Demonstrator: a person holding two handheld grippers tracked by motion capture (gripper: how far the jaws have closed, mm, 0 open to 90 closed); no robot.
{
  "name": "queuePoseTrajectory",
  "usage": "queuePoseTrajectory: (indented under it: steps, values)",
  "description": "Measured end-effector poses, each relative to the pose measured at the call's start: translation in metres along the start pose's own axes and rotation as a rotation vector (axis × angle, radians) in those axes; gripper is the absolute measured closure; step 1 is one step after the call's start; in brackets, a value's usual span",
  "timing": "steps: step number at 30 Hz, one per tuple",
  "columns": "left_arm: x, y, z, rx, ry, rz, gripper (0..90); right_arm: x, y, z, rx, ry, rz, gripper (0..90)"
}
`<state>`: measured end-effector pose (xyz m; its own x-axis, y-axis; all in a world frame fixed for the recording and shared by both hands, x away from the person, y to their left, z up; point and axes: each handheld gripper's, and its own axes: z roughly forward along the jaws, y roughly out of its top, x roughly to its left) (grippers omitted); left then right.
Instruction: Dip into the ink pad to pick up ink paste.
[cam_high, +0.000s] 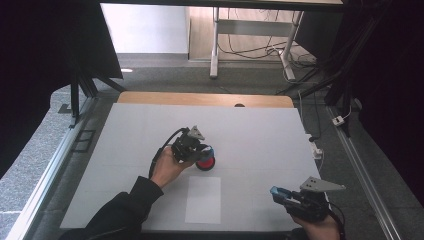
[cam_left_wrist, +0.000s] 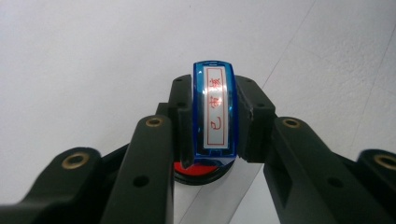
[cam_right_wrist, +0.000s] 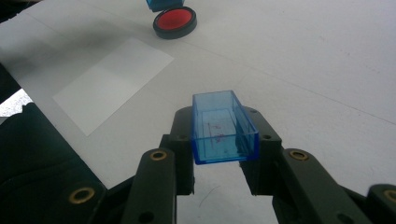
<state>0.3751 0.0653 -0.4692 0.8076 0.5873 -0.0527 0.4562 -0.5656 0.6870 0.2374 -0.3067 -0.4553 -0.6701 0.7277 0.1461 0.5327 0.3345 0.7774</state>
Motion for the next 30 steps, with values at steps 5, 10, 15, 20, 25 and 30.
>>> queuePoseTrajectory:
  steps: [5, 10, 15, 20, 25, 30]
  values:
    - [0.0, -0.003, 0.008, 0.019, 0.001, -0.004, 70.7, 0.0, 0.0, 0.0, 0.005, 0.002, 0.0, 68.4]
    - [-0.001, -0.005, 0.013, 0.037, 0.003, -0.004, 70.7, 0.0, 0.0, 0.0, 0.004, 0.003, -0.001, 68.4]
    - [-0.001, -0.006, 0.016, 0.043, 0.01, 0.0, 70.7, 0.0, 0.0, 0.0, 0.004, 0.003, -0.001, 68.4]
    - [-0.002, -0.006, 0.016, 0.052, 0.015, 0.011, 70.9, 0.0, 0.0, 0.0, 0.004, 0.002, -0.001, 68.4]
    - [-0.007, -0.004, 0.017, 0.066, 0.043, 0.047, 71.1, 0.0, 0.0, 0.0, 0.005, 0.001, -0.001, 68.4]
    - [-0.01, -0.003, 0.018, 0.073, 0.053, 0.047, 71.1, 0.0, 0.0, 0.0, 0.005, -0.001, -0.001, 68.4]
